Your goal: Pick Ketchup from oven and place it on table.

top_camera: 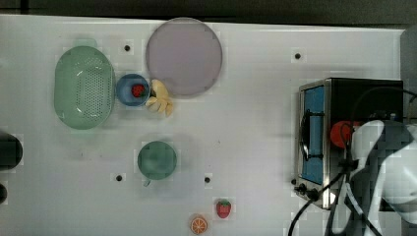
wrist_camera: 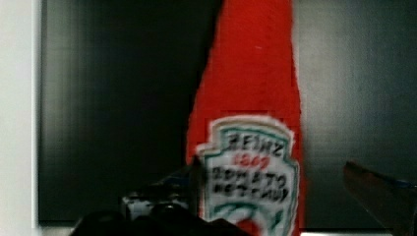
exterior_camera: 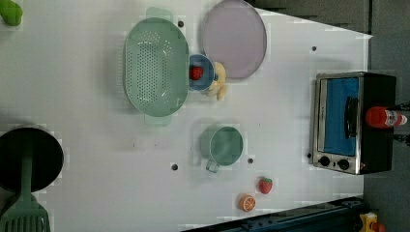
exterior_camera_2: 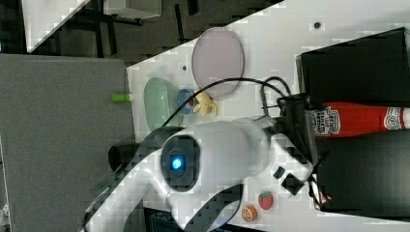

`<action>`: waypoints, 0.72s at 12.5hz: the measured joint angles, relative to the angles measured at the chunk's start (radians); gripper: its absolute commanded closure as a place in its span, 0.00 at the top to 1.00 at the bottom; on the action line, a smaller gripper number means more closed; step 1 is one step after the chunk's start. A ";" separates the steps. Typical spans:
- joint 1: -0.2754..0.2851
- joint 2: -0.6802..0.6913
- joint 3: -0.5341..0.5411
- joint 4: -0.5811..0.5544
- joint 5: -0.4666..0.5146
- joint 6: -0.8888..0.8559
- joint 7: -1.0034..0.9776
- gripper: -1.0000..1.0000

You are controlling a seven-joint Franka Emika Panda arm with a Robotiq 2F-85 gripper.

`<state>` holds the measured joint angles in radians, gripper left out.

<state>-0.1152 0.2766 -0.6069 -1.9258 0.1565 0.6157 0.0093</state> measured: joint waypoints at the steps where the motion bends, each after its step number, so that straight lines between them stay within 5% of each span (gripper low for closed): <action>1: -0.001 0.032 -0.002 0.000 0.009 0.015 0.000 1.00; 5: 0.011 0.070 -0.007 -0.020 0.012 -0.006 0.000 0.96; 7: 0.004 0.071 0.002 -0.010 0.026 -0.007 0.002 0.72; 9: 0.012 0.072 -0.004 0.002 0.055 -0.019 0.010 0.64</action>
<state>-0.1030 0.3489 -0.6108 -1.9238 0.2111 0.5972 0.0191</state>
